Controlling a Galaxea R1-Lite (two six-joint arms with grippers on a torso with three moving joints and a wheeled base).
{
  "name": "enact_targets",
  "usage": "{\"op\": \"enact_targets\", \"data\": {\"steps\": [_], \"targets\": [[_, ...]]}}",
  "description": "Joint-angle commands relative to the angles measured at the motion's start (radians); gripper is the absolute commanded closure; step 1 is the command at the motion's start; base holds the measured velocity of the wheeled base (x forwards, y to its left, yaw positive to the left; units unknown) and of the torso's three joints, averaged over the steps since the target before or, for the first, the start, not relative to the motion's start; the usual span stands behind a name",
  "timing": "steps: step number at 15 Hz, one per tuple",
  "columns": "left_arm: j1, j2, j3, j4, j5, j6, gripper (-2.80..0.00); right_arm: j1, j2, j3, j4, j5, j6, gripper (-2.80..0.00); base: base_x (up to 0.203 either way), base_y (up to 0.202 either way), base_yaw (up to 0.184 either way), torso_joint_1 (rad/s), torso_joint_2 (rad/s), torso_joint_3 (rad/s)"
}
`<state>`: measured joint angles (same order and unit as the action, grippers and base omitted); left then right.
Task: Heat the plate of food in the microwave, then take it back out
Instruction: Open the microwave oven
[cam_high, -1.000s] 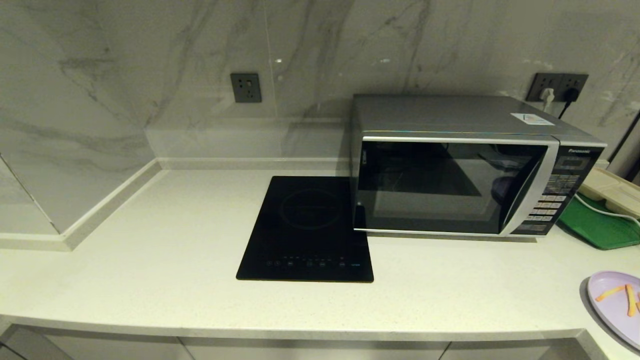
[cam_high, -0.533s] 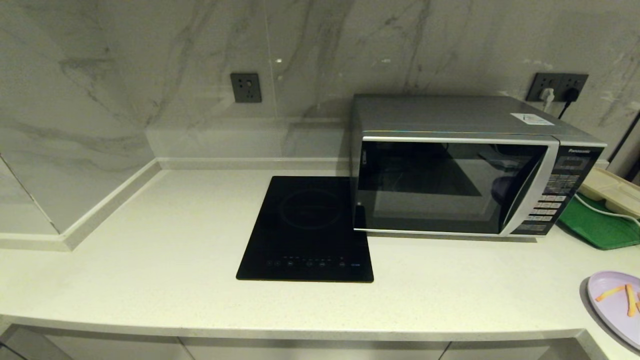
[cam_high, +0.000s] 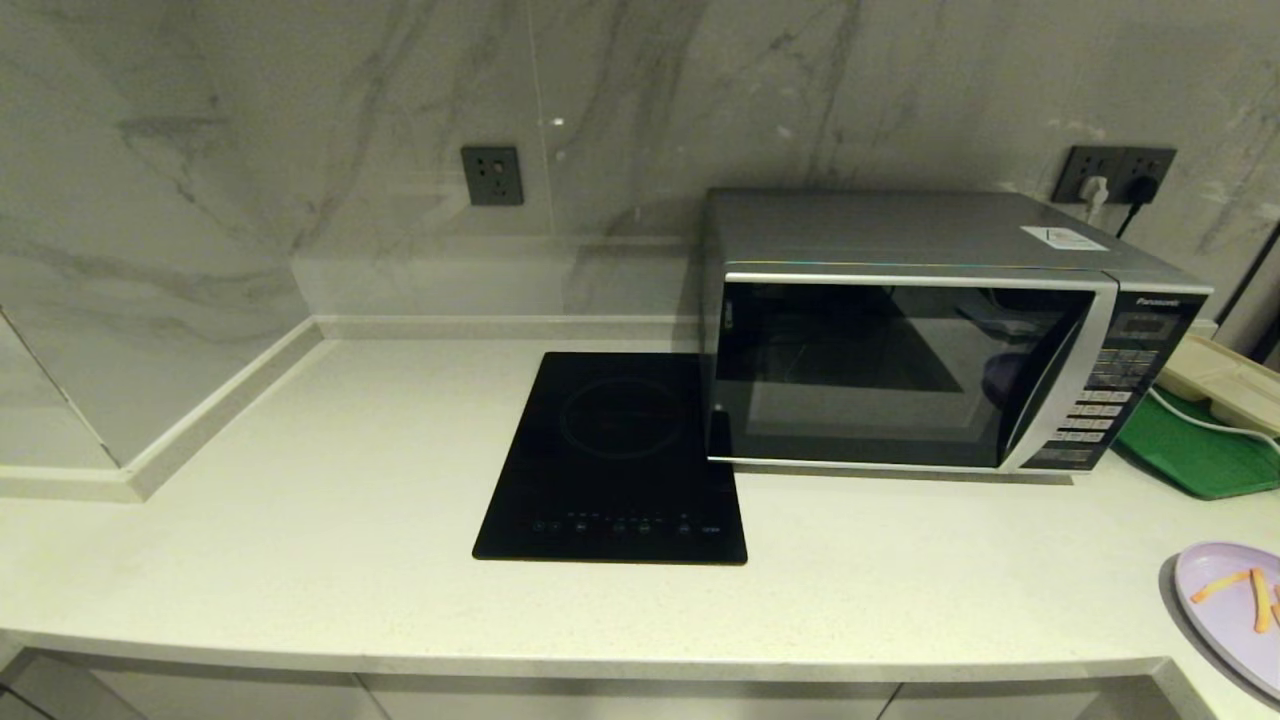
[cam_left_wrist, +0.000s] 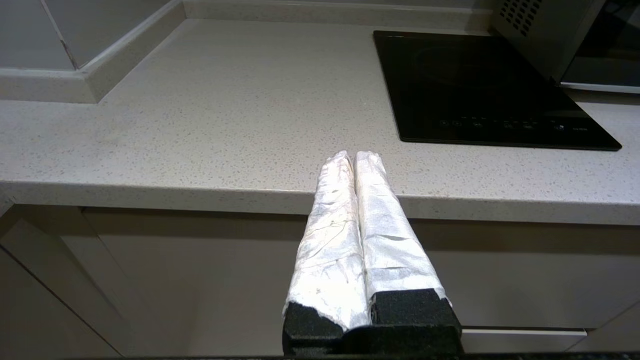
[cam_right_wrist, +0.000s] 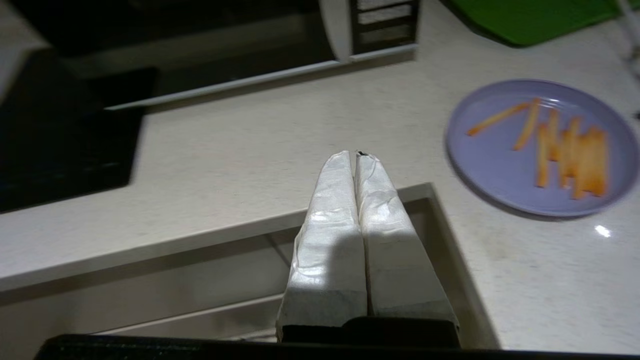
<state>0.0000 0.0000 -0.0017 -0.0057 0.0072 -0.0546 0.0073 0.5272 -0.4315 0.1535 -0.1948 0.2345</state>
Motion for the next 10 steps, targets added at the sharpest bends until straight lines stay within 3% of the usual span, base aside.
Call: {"op": "enact_targets", "data": {"steps": [1, 4, 6, 8, 9, 10], "targets": [[0.000, 0.000, 0.000, -0.002, 0.000, -0.001, 0.00, 0.030, 0.376, -0.101, -0.001, -0.166, -0.039, 0.00, 0.000, 0.000, 0.000, 0.000, 0.00, 0.000], [0.000, 0.000, 0.000, 0.000, 0.000, -0.001, 0.00, 0.163, 0.589, -0.174, -0.085, -0.490, -0.080, 0.00, 0.000, 0.000, 0.000, 0.000, 0.00, 0.000], [0.000, 0.000, 0.000, 0.000, 0.000, -0.001, 0.00, 0.218, 0.758, -0.198, -0.203, -0.645, -0.091, 0.00, 0.000, 0.000, 0.000, 0.000, 0.00, 0.000], [0.000, 0.000, 0.000, -0.001, 0.000, -0.001, 0.00, 0.261, 0.899, -0.234, -0.301, -0.745, -0.122, 0.00, 0.000, 0.000, 0.000, 0.000, 0.00, 0.000], [0.000, 0.000, 0.000, -0.001, 0.000, -0.001, 0.00, 0.273, 0.954, -0.260, -0.329, -0.771, -0.132, -1.49, 0.000, 0.000, 0.000, 0.000, 0.00, 0.000], [0.000, 0.000, 0.000, -0.002, 0.000, -0.001, 0.00, 0.280, 1.000, -0.288, -0.345, -0.786, -0.135, -2.80, 0.000, 0.000, 0.000, 0.000, 0.00, 0.000]]}}
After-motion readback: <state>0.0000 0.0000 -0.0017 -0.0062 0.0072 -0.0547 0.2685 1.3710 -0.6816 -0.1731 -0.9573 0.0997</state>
